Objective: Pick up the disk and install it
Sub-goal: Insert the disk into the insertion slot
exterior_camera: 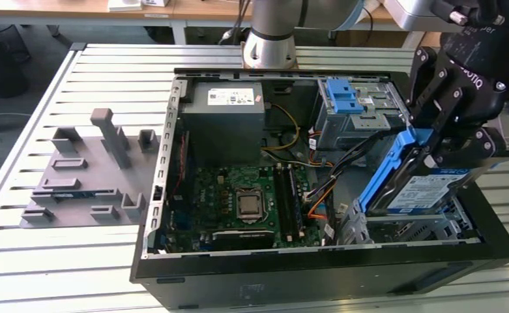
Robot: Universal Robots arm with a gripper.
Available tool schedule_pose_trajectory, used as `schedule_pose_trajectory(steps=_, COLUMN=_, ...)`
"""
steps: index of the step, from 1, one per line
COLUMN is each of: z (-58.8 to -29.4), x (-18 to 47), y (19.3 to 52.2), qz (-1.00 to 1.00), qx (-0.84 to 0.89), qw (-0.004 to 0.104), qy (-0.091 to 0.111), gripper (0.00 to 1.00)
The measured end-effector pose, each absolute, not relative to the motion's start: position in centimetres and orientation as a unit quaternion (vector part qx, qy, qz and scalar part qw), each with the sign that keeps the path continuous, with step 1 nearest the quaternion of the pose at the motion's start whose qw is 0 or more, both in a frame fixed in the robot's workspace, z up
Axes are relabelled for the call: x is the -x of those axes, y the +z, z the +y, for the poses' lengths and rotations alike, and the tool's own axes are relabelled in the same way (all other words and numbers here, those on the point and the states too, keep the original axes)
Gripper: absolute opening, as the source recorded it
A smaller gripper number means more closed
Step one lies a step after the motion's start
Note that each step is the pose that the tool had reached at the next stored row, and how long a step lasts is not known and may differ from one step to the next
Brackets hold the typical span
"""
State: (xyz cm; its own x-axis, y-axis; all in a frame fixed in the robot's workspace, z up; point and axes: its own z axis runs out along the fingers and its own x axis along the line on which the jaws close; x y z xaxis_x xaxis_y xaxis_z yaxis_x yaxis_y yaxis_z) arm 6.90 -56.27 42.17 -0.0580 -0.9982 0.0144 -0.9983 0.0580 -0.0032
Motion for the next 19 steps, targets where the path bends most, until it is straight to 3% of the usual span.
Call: schedule_pose_trajectory(steps=19, z=-56.3, x=-6.9, y=41.0, qz=-0.727, qx=-0.686, qw=0.004, qy=0.006, gripper=0.36)
